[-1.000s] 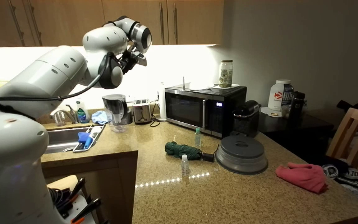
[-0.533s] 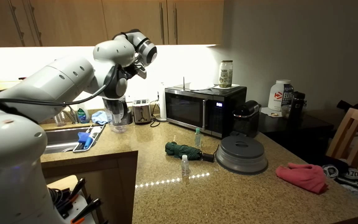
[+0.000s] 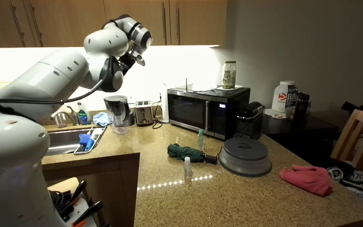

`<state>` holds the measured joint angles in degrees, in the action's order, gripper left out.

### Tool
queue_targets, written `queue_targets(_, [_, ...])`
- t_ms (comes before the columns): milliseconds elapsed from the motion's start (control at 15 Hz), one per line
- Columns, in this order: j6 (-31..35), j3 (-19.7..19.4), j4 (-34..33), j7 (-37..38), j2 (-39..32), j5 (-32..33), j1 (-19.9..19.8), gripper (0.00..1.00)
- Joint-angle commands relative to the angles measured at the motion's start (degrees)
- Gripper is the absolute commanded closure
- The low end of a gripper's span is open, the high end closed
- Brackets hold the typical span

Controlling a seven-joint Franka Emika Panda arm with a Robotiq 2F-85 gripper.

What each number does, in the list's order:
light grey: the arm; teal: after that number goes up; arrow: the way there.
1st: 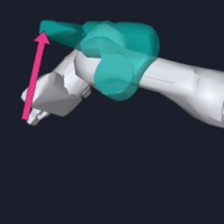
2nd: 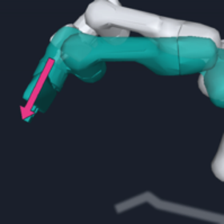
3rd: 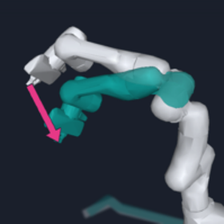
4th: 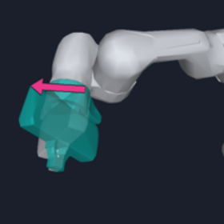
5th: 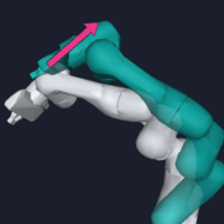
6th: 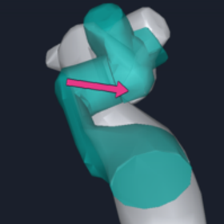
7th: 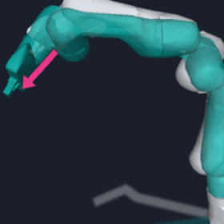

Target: Close the microwave door

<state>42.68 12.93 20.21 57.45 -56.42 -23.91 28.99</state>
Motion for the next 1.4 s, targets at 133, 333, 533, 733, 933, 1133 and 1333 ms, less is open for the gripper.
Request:
queue_targets(133, [6.3,-3.0,1.8,1.8,9.5,8.6,5.9,0.0])
queue_targets(333, [7.7,-5.6,1.5,2.1,13.0,14.2,9.6,0.0])
queue_targets(533, [6.7,-8.5,1.5,4.7,16.1,19.7,13.1,0.0])
queue_targets(733, [4.8,-10.9,1.6,10.1,18.5,23.9,16.1,0.0])
queue_targets(933, [-0.2,-12.5,2.1,16.5,20.3,26.4,18.0,0.0])
queue_targets(1133, [-8.8,-13.6,2.4,20.8,21.8,27.9,18.7,0.0])
queue_targets(1333, [-18.4,-14.6,2.4,23.0,23.2,29.3,18.2,0.0])
